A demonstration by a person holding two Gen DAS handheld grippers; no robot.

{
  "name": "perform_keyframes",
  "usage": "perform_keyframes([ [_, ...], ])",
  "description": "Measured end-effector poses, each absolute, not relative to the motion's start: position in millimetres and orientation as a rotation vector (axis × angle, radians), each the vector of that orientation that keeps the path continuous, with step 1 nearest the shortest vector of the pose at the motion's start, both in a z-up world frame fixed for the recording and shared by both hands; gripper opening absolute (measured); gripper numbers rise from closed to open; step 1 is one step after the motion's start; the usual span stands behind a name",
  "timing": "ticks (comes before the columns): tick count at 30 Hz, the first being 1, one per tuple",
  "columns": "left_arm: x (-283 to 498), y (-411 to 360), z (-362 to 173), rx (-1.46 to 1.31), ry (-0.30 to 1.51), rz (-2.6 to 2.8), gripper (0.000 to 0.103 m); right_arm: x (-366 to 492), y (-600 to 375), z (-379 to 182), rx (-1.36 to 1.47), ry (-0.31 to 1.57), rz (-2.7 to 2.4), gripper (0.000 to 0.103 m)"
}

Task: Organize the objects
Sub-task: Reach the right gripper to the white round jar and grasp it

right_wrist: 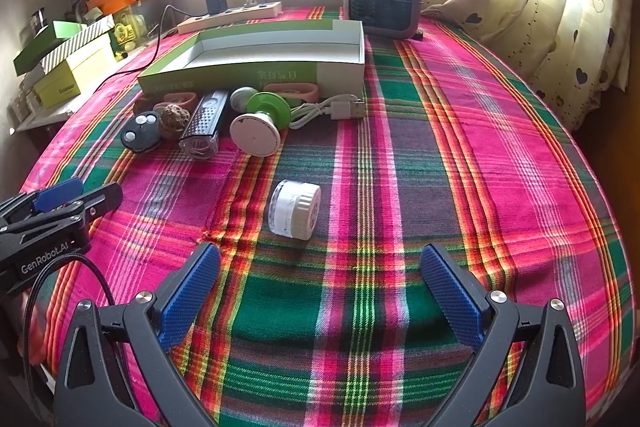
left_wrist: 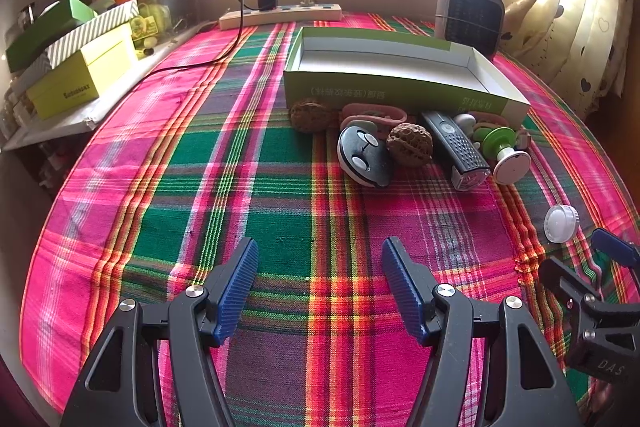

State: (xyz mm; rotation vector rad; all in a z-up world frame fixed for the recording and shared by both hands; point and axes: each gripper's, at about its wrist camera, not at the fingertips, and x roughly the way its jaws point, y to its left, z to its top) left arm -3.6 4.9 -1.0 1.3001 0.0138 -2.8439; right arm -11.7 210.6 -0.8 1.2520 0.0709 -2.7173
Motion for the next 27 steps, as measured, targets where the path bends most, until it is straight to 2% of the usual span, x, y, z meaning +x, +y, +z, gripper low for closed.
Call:
perform_keyframes([
  [13,-22.5,-3.9,4.1,1.323,0.077,-2.899,0.063,-23.1,209.7,1.9,1.246,0.082,-2.729,0.075],
  [15,-25.7,-4.7,5.1,1.337,0.103,-2.914,0.063,-24.0,209.8,2.5,1.240,0.078,-2.729,0.065],
  [17,-29.2,-5.3,6.1,1.355,0.144,-2.936,0.063,-25.1,209.5,3.3,1.236,0.085,-2.732,0.059],
  [20,-33.7,-4.3,6.5,1.367,0.166,-2.952,0.063,-26.9,209.5,3.4,1.234,0.091,-2.728,0.056],
  [23,-37.3,-4.3,7.1,1.371,0.183,-2.954,0.063,-28.4,210.5,4.2,1.225,0.083,-2.723,0.047],
  [27,-45.2,-5.9,7.4,1.375,0.205,-2.946,0.063,-29.8,210.2,4.3,1.218,0.088,-2.715,0.039],
])
